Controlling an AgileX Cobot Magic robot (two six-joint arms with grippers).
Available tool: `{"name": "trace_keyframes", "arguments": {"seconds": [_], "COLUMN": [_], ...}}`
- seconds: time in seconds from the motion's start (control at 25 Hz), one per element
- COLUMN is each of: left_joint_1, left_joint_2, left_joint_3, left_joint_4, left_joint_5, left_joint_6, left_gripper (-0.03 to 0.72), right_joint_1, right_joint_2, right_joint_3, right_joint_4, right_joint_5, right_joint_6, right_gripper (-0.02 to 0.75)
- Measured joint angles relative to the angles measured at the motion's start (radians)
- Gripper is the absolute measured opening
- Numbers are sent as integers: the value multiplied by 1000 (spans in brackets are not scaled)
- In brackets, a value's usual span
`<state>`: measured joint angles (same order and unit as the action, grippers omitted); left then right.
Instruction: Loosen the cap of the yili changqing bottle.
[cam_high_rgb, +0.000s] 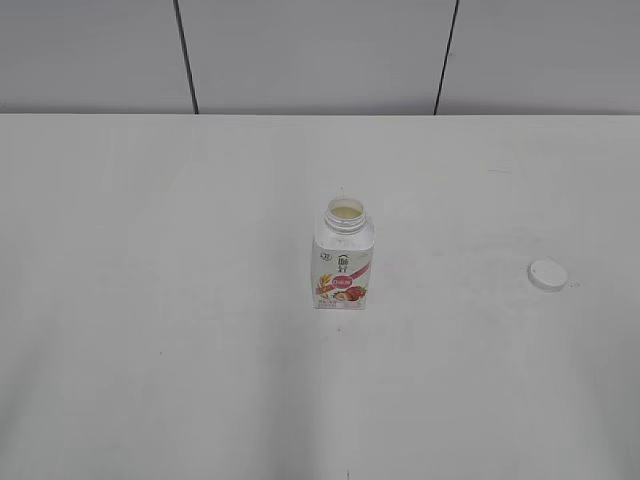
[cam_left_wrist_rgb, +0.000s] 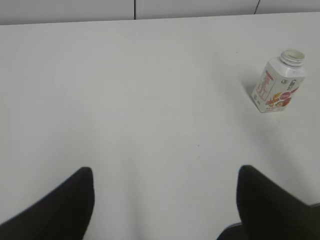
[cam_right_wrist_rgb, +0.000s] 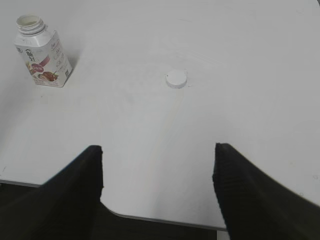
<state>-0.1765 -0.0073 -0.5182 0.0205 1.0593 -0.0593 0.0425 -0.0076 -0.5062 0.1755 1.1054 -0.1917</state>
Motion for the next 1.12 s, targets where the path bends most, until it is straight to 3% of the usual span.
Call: {"name": "trace_keyframes", "arguments": {"seconds": [0.32, 0.44, 1.12], "left_joint_1": [94, 119, 132], "left_joint_2": [0, 0, 0], "left_joint_3": [0, 0, 0], "left_joint_4": [-1, -1, -3], "left_joint_5": [0, 0, -1], "left_joint_6": [1, 1, 1], "left_gripper": [537, 537, 537], "right_joint_1": [0, 0, 0], "right_joint_2": [0, 0, 0], "right_joint_3": [0, 0, 0], "right_joint_4": [-9, -69, -70], "right_joint_5": [-1, -1, -1], "right_joint_6": [-1, -22, -22], "right_gripper": [546, 546, 546]}}
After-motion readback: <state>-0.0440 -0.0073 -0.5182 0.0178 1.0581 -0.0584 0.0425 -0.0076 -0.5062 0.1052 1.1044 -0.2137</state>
